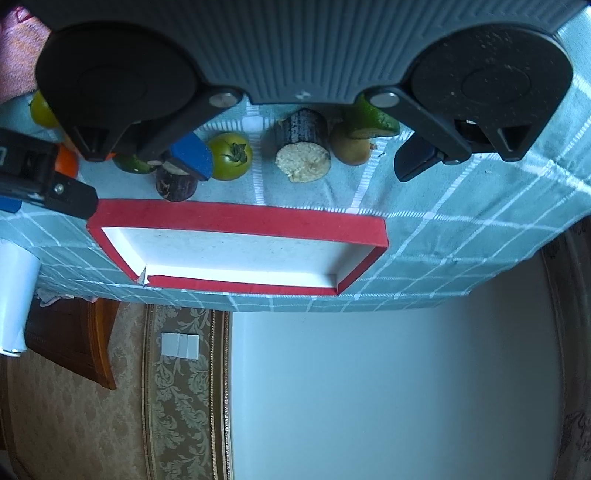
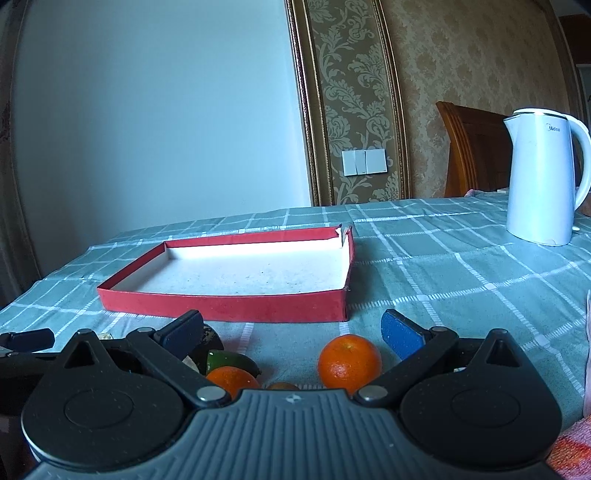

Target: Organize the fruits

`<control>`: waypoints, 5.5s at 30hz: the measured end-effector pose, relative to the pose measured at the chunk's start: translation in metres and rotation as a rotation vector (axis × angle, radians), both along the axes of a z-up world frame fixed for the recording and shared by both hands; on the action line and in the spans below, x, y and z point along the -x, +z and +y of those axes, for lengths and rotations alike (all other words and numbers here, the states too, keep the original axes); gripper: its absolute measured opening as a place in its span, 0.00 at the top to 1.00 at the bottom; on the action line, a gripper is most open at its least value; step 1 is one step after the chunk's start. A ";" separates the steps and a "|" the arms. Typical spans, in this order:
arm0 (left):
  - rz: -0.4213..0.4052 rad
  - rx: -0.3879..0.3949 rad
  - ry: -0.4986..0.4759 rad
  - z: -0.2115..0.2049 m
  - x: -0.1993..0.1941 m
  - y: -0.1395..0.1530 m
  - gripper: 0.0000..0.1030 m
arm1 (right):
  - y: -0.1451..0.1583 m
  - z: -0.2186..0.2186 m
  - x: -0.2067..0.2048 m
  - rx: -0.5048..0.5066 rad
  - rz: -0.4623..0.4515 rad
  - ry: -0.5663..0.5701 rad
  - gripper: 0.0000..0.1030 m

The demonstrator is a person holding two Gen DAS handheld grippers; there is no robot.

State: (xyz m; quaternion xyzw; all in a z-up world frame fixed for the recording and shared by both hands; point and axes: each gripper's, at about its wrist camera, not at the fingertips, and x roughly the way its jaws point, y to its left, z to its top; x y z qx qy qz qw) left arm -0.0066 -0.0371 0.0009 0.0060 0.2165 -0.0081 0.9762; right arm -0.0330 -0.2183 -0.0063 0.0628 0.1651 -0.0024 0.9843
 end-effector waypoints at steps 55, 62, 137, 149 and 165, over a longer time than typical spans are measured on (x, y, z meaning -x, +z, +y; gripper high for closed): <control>0.034 0.036 0.038 0.005 -0.003 -0.002 0.00 | -0.016 -0.009 0.029 0.115 0.218 0.278 0.68; 0.036 0.043 0.033 0.004 -0.002 -0.003 0.00 | 0.000 -0.016 0.030 0.075 0.173 0.274 0.68; -0.059 -0.043 -0.033 0.034 0.048 0.006 0.00 | -0.019 -0.107 -0.045 -0.037 0.327 -0.245 0.00; -0.029 -0.038 0.010 0.059 0.045 0.008 0.17 | -0.019 -0.111 -0.043 -0.075 0.306 -0.241 0.00; 0.113 -0.065 -0.067 0.032 0.018 -0.012 0.70 | -0.018 -0.117 -0.038 -0.118 0.281 -0.237 0.00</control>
